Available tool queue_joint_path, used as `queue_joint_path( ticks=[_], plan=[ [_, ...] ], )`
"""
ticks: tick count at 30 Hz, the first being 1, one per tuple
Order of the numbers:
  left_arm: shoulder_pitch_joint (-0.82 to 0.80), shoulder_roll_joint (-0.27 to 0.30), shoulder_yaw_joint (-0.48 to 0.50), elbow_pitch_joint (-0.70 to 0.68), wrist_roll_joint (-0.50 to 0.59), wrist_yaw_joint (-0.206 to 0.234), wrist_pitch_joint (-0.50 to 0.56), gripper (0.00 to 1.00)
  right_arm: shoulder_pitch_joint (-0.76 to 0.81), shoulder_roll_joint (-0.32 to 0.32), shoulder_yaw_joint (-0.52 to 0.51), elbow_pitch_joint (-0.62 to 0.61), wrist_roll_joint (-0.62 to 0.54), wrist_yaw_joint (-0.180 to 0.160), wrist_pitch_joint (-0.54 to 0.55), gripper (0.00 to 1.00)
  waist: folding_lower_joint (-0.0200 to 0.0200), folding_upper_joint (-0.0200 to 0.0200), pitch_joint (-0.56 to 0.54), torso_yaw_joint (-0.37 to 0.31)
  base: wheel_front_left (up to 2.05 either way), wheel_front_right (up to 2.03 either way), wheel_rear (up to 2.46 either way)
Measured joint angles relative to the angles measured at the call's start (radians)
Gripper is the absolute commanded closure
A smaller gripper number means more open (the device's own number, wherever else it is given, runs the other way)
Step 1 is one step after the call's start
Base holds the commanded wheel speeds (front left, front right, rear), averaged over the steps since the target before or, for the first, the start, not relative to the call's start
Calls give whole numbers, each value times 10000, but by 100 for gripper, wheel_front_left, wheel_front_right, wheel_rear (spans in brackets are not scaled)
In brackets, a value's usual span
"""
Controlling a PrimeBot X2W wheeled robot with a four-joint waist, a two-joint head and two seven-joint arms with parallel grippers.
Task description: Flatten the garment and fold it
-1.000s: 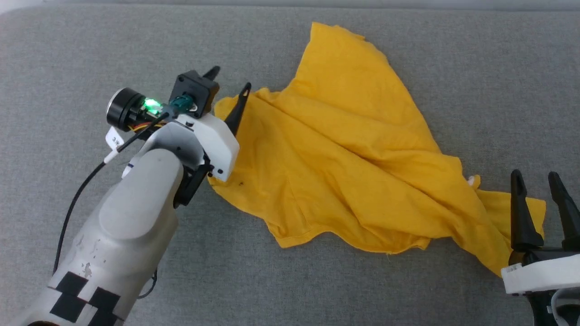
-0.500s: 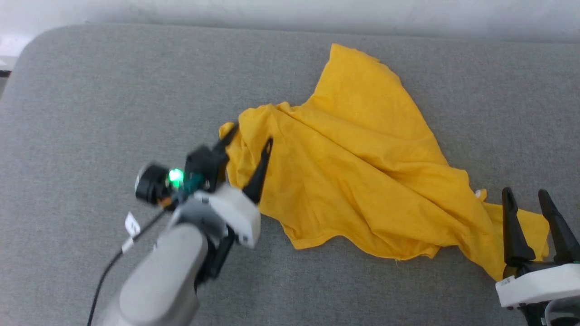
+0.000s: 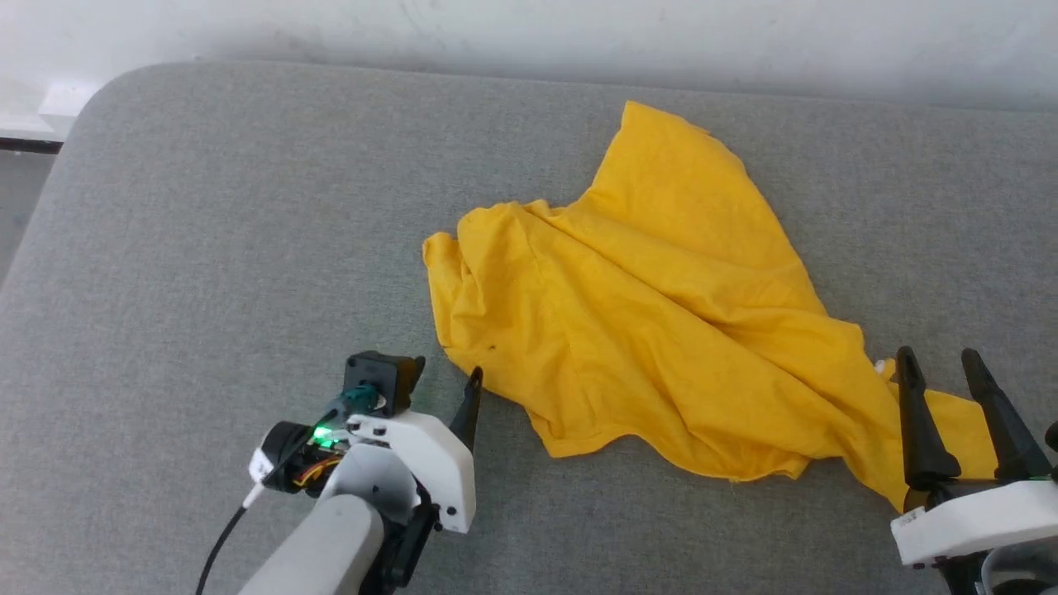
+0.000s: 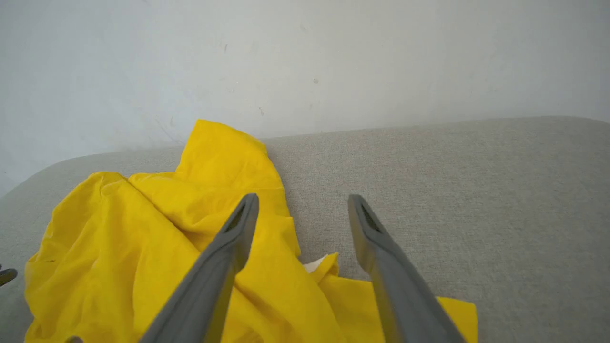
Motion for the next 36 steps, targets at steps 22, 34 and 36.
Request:
queue_joint_path(
  ticks=[22, 34, 36],
  plan=[
    [58, 67, 828, -65, -704, 280, -443, 100, -48, -2, -100, 236, 33, 0, -115, 0, 1, 0, 144, -333, 0, 0, 0],
    [5315, 834, 685, -4684, -1177, 2631, 637, 78, 204, -2, -169, 249, 125, 0, -98, 0, 0, 0, -179, 107, 0, 0, 0],
    [5525, 982, 648, -4734, -1070, 2830, 742, 0, 207, -4, -151, 245, 125, 0, -35, 0, 0, 0, -179, 191, 0, 0, 0]
  ],
)
